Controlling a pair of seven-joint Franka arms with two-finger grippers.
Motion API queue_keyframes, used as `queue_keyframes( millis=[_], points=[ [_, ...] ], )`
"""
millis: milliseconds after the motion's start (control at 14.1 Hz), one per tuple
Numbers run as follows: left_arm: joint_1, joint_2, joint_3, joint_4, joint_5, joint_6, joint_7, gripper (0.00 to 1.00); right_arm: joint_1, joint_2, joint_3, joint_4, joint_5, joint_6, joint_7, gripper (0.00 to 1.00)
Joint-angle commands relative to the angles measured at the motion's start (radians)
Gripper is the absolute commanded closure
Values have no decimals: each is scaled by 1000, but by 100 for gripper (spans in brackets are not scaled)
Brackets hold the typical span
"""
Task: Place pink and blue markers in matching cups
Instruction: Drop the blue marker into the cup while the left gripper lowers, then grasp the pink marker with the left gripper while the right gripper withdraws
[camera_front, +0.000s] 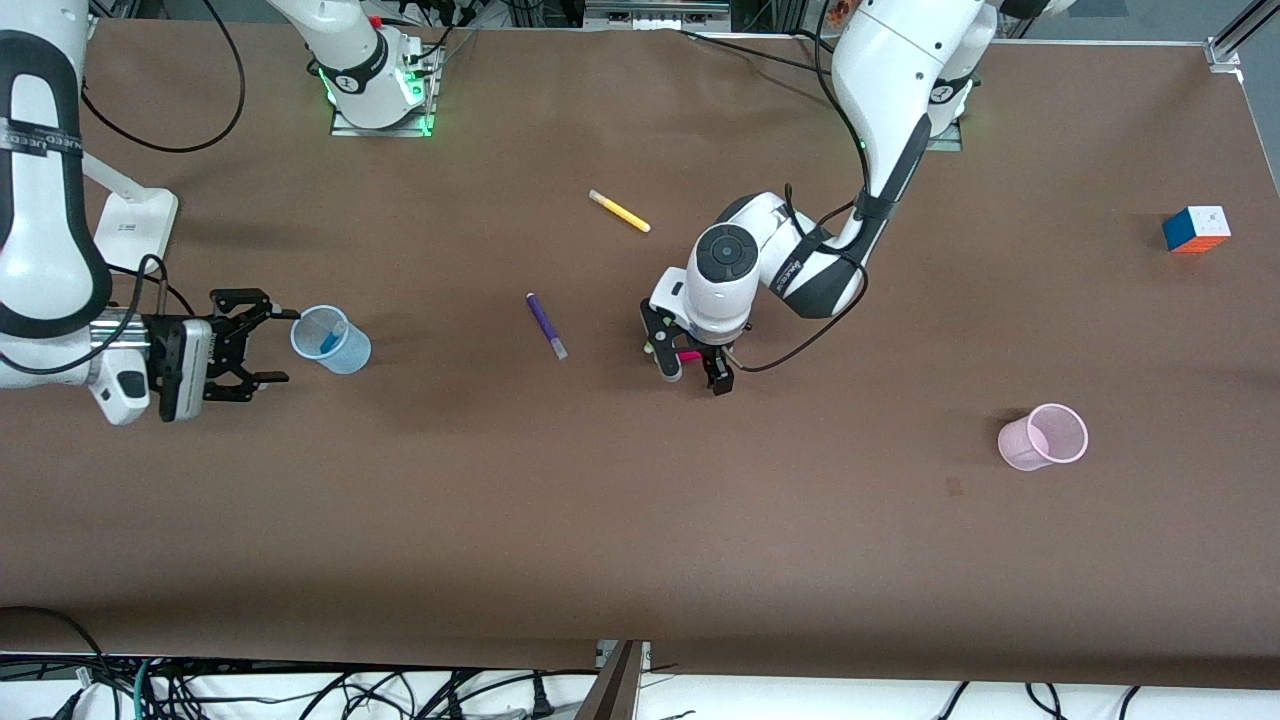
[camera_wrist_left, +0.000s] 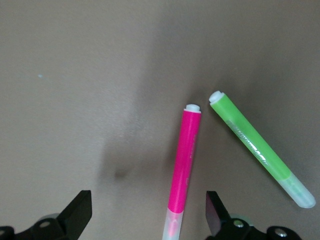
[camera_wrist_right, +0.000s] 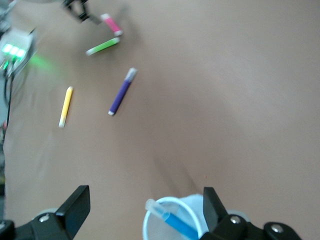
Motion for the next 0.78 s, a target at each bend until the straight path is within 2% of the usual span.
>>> queue_keyframes(
  millis=[0, 284, 355, 497, 640, 711],
  points=[
    [-10, -5, 8, -24, 14, 22, 22, 0, 19, -3, 7, 98, -96, -66, 357, 0],
    [-31, 3, 8, -25, 13, 22, 20, 0, 107, -17, 9, 152, -307, -106, 777, 0],
    [-34, 6, 8, -25, 13, 22, 20, 0, 110, -24, 16, 151, -331, -104, 898, 0],
    [-36, 26, 8, -25, 13, 22, 16, 0, 110, -69, 74, 131, -400, -113, 1139, 0],
    [-51, 32, 10, -25, 13, 22, 11, 0, 107, -156, 134, 78, -530, -121, 1211, 0],
    [-53, 40, 10, -25, 13, 22, 13, 0, 102, -208, 138, 38, -546, -112, 1208, 0]
  ],
)
